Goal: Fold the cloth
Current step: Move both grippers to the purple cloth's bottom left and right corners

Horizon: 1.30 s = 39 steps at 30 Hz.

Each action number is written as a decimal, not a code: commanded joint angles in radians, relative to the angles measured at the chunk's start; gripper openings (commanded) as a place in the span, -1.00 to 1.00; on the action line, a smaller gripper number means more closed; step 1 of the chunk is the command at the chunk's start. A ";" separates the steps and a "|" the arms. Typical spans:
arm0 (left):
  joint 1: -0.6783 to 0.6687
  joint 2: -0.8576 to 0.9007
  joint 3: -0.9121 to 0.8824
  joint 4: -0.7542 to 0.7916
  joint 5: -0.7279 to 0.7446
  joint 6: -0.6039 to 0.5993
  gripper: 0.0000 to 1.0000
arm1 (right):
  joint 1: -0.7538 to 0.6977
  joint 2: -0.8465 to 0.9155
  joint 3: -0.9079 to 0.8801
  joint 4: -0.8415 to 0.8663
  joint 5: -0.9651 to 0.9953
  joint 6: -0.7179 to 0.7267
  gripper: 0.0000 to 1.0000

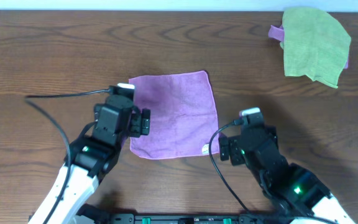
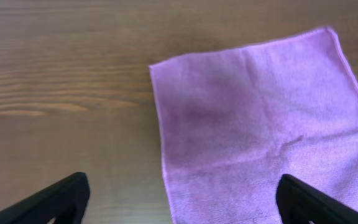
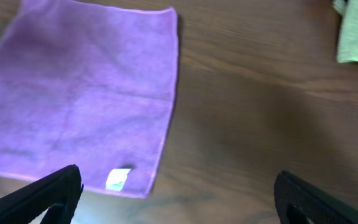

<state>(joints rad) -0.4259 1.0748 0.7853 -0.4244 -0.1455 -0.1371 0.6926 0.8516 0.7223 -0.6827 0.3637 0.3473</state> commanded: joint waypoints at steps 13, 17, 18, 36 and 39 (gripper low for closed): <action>0.008 0.003 0.004 0.025 -0.032 0.020 0.90 | -0.051 -0.169 0.006 0.113 0.022 0.017 0.98; 0.008 -0.053 0.004 0.018 0.058 0.006 0.90 | -0.050 -0.226 0.005 0.061 0.003 0.033 0.99; 0.009 -0.066 0.003 0.002 0.059 0.006 0.90 | -0.050 -0.241 0.005 0.021 0.006 0.034 0.99; 0.070 -0.366 -0.282 -0.003 0.093 -0.065 0.90 | -0.050 -0.521 -0.158 -0.160 0.023 0.198 0.99; 0.070 -0.370 -0.325 -0.020 0.094 -0.066 0.90 | -0.034 -0.534 -0.250 -0.092 0.021 0.198 0.98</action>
<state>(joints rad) -0.3607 0.7101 0.4881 -0.4404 -0.0662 -0.1883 0.6456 0.3313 0.5213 -0.7937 0.3798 0.5034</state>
